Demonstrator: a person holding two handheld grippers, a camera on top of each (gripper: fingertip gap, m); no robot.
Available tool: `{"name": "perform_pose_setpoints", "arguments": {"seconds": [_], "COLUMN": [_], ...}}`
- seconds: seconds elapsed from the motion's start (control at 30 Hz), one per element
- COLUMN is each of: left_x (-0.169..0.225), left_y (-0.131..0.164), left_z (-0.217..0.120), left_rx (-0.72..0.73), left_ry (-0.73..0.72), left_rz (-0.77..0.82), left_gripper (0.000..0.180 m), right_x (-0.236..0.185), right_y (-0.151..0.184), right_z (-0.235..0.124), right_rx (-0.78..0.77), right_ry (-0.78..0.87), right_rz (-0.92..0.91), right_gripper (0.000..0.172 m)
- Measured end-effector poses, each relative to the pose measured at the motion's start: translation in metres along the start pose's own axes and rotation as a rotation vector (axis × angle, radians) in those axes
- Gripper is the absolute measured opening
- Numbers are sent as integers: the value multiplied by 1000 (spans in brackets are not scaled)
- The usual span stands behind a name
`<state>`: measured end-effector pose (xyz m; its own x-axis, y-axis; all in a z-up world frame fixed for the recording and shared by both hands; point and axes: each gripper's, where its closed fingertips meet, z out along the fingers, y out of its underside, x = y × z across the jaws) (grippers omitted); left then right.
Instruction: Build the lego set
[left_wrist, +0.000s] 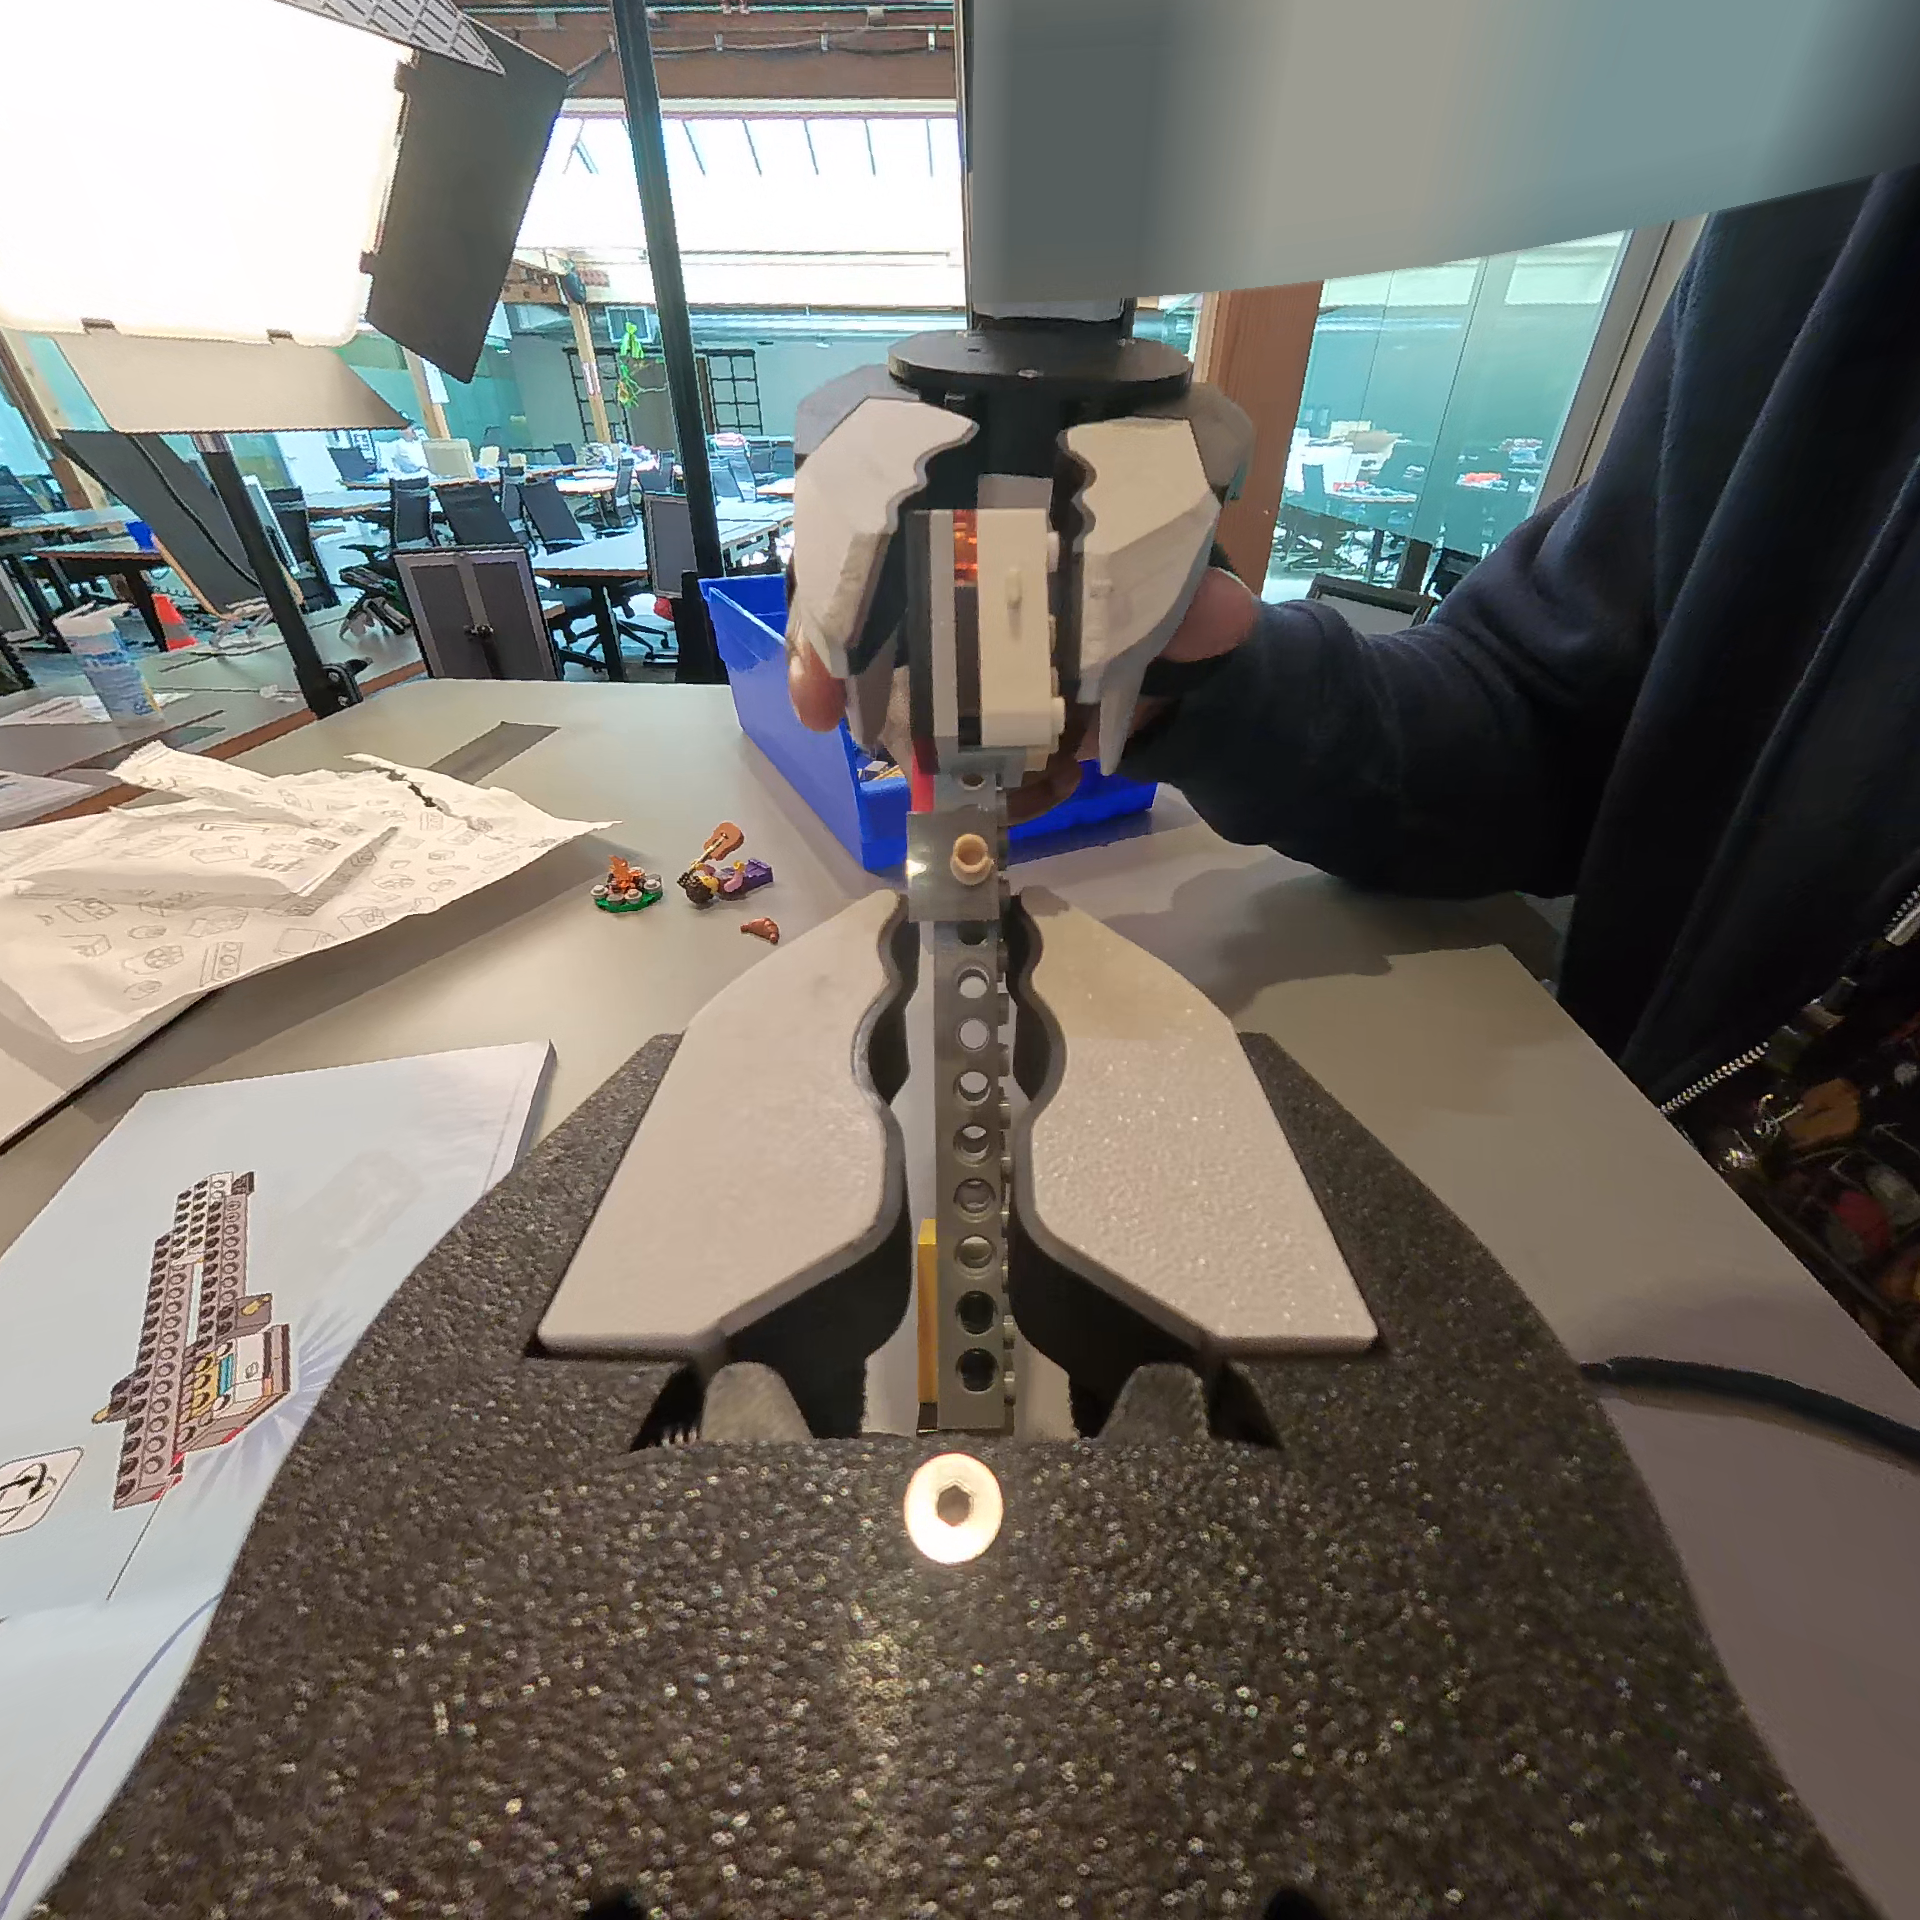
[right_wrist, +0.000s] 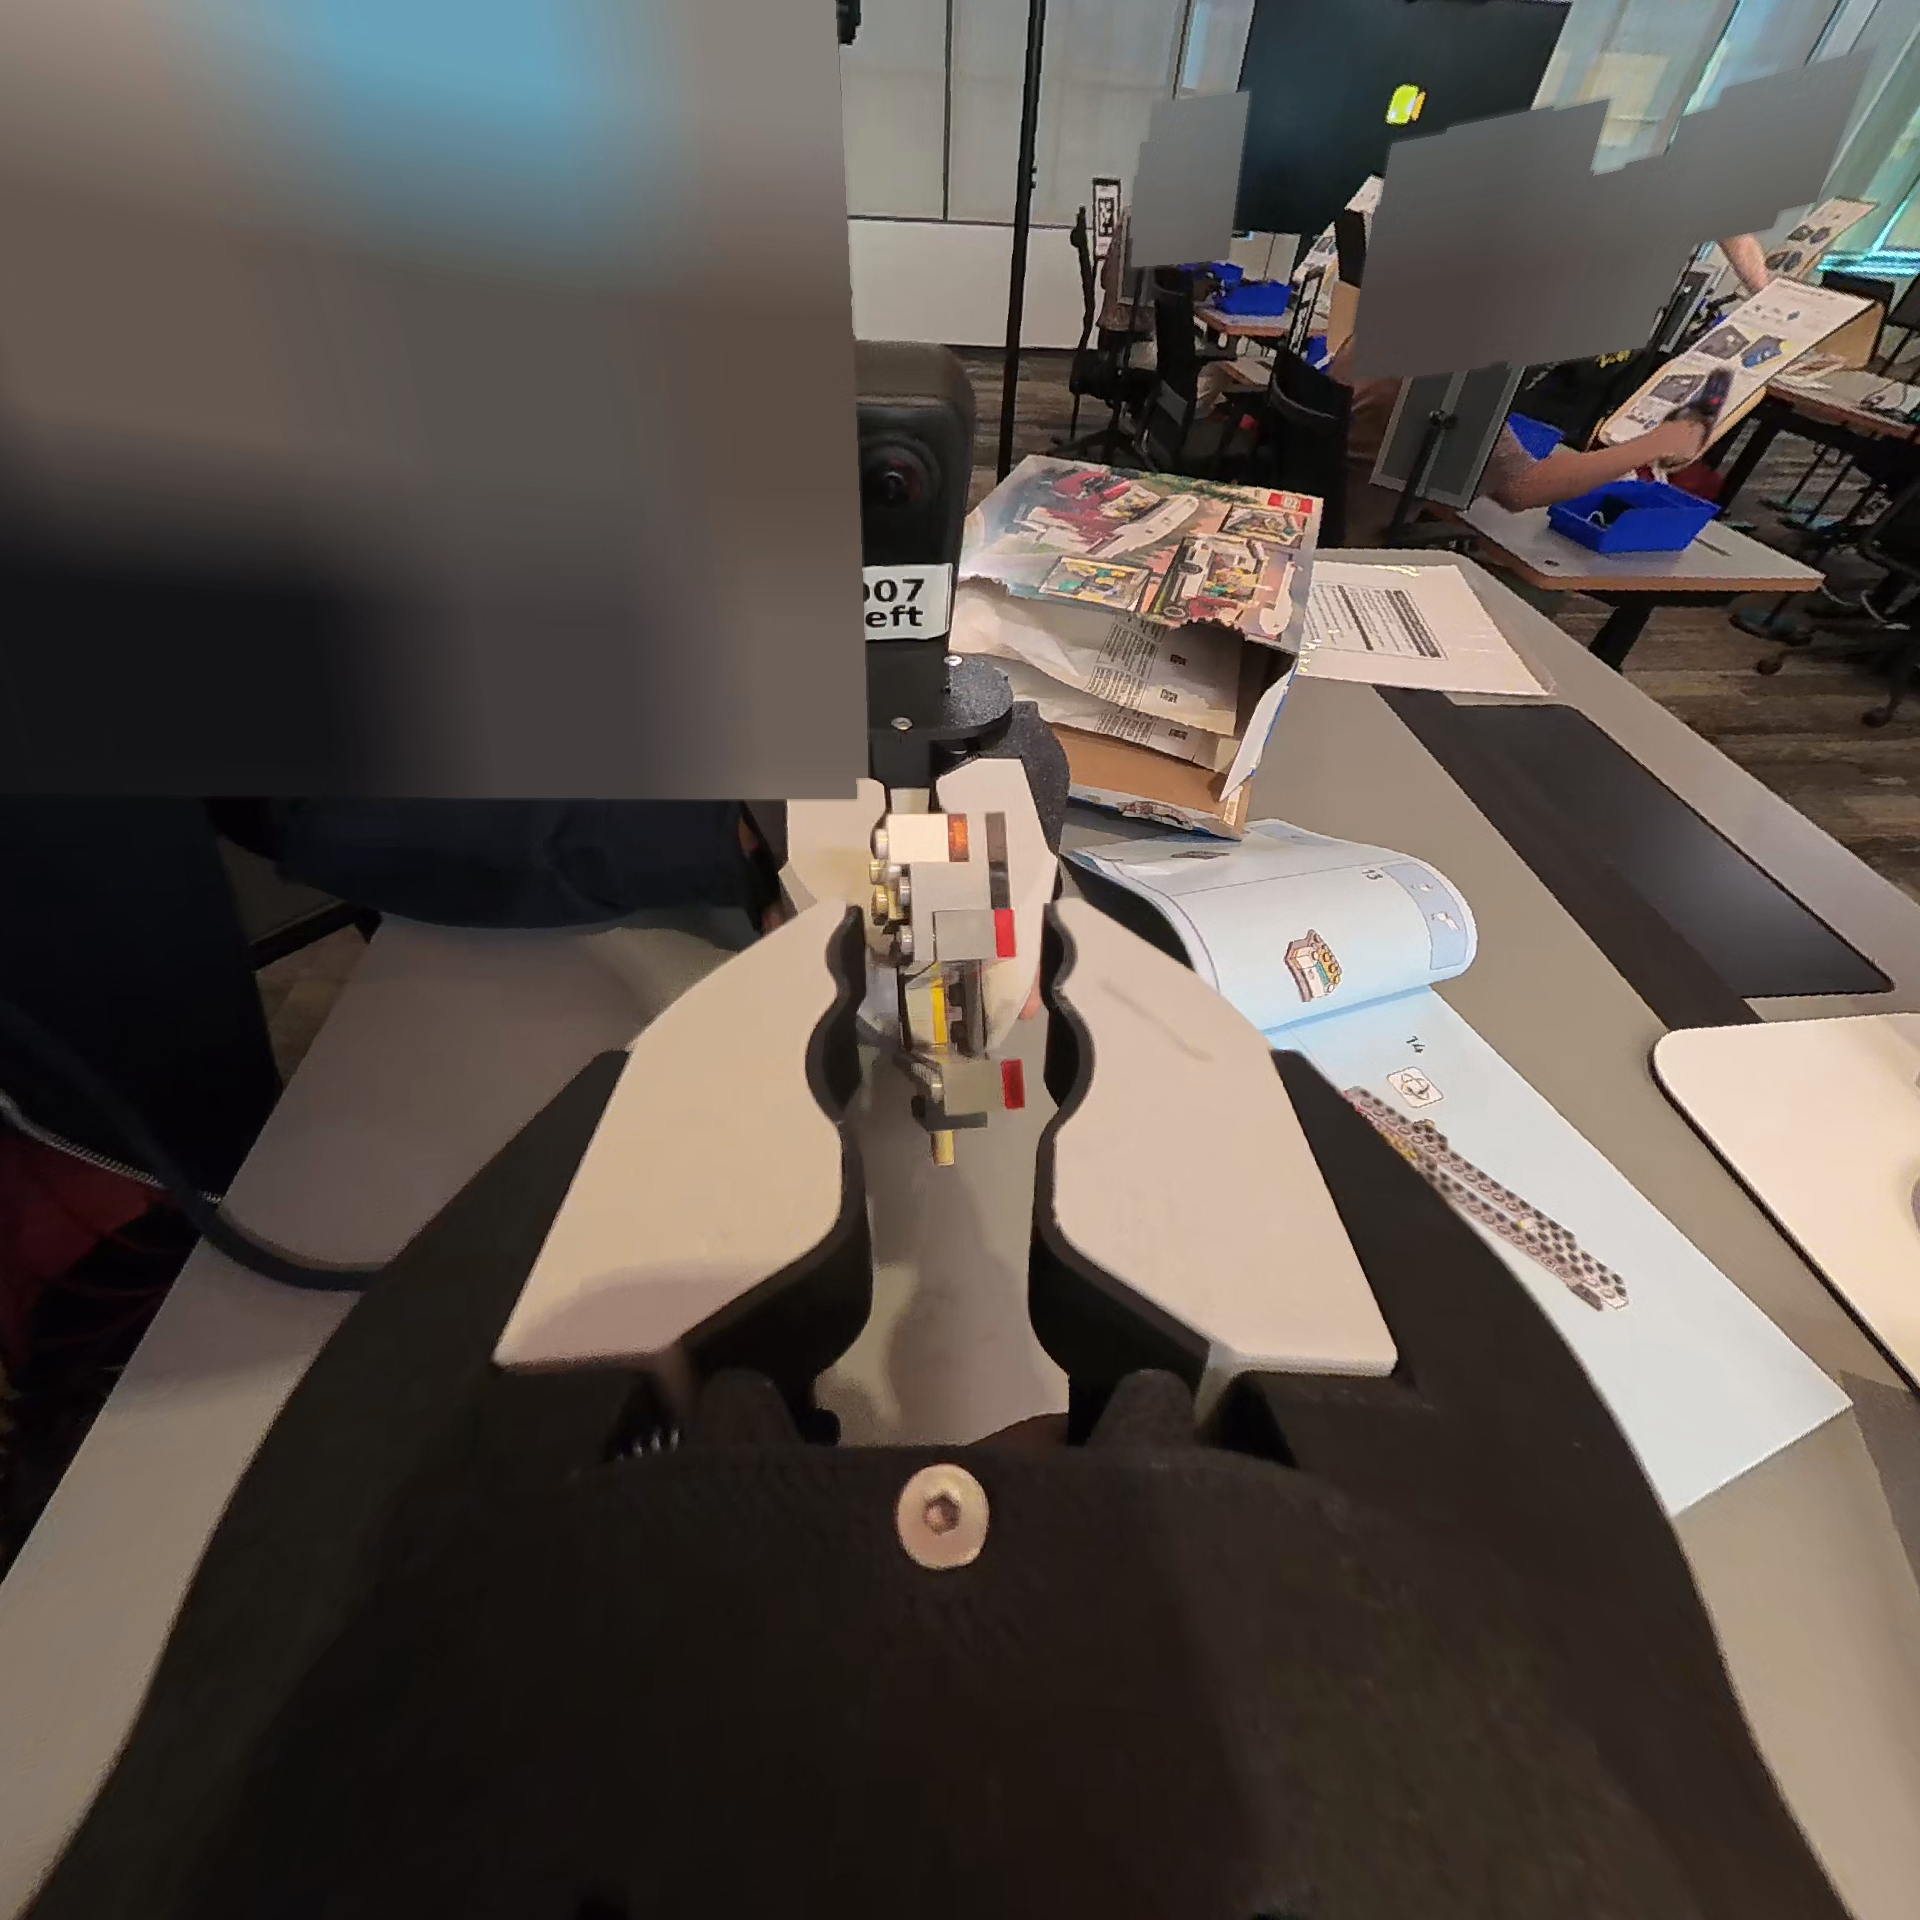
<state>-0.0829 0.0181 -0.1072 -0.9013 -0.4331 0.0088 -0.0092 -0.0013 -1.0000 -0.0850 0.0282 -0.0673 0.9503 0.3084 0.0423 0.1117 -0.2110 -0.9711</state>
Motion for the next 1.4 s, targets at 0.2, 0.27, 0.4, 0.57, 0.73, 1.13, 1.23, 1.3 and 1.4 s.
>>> {"name": "perform_pose_setpoints", "arguments": {"seconds": [0.2,0.27,0.4,0.57,0.73,1.13,1.23,1.3,1.4], "left_x": [3,4,3,4,5,0,0,0,1], "left_y": [2,3,2,3,4,4,3,5,4], "left_z": [1,2,1,2,2,2,2,3,3], "left_rx": [-10,-18,-17,-22,-21,-19,-16,-26,-25], "left_ry": [15,16,16,22,30,7,6,3,7], "left_rz": [10,17,10,8,6,-11,-16,-13,-13], "left_gripper": [15,15,15,15,15,15,15,16,15], "right_x": [-6,-7,-7,-7,-8,-1,-1,-3,-4], "right_y": [1,2,2,2,3,6,9,8,8], "right_z": [3,3,3,3,3,4,6,7,7], "right_rx": [5,6,18,21,16,11,-4,6,17], "right_ry": [-40,-59,-63,-76,-84,-35,-28,-35,-57], "right_rz": [0,11,22,28,22,40,36,30,36], "right_gripper": [25,23,23,22,22,27,32,25,23]}}
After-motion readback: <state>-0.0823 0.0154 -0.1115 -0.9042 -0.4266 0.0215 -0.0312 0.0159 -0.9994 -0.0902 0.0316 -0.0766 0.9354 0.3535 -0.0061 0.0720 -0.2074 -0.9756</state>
